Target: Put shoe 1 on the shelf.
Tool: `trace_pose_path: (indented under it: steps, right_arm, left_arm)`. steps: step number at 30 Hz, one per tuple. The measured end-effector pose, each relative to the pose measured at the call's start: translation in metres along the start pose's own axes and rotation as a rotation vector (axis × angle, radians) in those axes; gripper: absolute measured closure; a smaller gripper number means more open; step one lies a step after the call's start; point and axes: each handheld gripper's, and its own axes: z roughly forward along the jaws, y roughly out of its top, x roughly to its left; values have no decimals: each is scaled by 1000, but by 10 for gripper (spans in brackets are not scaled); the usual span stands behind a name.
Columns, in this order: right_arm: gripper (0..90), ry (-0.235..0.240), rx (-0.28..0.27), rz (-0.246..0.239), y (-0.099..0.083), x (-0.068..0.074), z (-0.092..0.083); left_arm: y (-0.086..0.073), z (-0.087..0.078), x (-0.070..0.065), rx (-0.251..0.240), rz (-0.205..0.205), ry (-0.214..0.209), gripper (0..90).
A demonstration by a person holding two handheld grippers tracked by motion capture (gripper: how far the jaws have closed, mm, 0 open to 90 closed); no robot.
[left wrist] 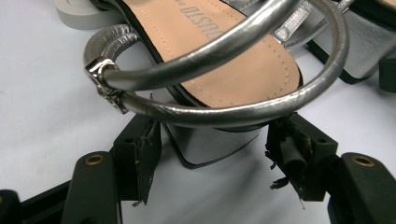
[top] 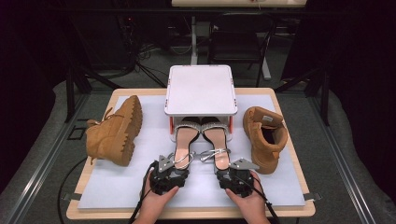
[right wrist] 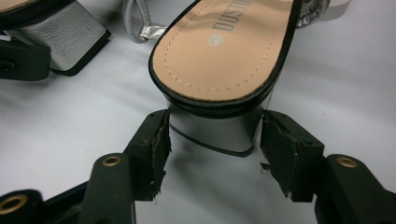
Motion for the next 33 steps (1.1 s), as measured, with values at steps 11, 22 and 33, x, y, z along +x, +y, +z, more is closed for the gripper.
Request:
trace_pose_path:
  steps: [11, 22, 33]
  right_arm:
    - [422, -4, -1, -12, 0, 0, 0]
    - [425, 18, -11, 23, 0, 1, 1]
    - [381, -11, -16, -10, 2, 3, 6]
  left_arm:
    - [1, 1, 0, 15, 6, 0, 359]
    - [0, 1, -1, 8, 8, 3, 371]
    - [3, 4, -1, 16, 9, 11, 355]
